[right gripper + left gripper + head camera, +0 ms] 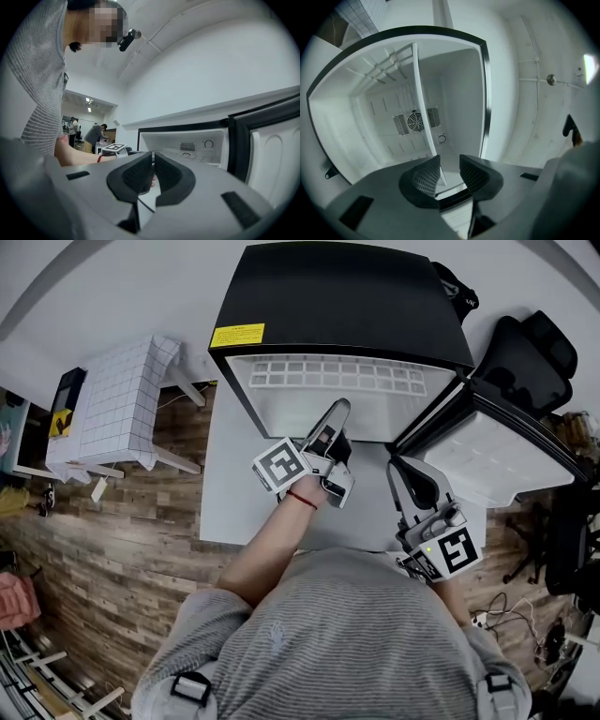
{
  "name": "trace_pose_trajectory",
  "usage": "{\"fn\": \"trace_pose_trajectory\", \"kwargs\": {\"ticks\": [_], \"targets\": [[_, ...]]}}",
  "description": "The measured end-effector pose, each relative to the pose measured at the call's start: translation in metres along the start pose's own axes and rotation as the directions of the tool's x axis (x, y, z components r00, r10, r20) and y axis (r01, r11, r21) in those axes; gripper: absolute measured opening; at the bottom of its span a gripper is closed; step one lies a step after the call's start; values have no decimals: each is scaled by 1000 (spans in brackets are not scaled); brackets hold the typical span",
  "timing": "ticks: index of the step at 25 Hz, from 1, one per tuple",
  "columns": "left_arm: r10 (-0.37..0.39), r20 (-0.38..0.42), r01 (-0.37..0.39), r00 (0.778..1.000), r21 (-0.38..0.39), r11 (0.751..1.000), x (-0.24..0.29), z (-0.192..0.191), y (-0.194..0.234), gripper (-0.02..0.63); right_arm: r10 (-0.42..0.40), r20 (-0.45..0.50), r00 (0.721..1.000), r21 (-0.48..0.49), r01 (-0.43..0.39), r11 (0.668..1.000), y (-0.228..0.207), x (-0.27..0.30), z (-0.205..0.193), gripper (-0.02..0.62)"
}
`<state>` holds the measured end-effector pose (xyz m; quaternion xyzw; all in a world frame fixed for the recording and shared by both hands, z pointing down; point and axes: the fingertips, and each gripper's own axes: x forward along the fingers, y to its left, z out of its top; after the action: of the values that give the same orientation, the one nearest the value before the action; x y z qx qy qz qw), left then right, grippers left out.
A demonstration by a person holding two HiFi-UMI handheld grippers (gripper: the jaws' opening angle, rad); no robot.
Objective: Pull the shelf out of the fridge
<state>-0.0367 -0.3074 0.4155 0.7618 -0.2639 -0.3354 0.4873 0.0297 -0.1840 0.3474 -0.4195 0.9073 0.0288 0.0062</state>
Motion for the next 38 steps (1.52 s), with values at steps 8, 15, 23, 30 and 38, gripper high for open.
{"fn": "trace_pose_trajectory", "kwargs": {"ticks": [8, 15, 23, 30, 38], "targets": [[78, 85, -76, 993, -27, 997, 18, 16, 25, 115, -19, -10, 1000, 5, 20, 1000, -13, -8, 3, 14], [76, 92, -69, 993, -77, 995, 15, 12, 22, 123, -14, -6, 1000, 9, 14, 1000, -15, -7, 4, 14], [89, 91, -81, 992, -85, 993, 17, 13, 30, 158, -7, -13, 1000, 2, 7, 1000, -14, -8, 3, 14], [110, 94, -102, 990, -85, 991, 25, 15, 37, 160, -20, -16, 1000, 7, 20, 1000, -16, -12, 3, 14], [115, 128, -100, 985, -112, 989, 39, 26, 44, 160, -31, -23, 999, 9, 31, 999, -18, -15, 1, 14]]}}
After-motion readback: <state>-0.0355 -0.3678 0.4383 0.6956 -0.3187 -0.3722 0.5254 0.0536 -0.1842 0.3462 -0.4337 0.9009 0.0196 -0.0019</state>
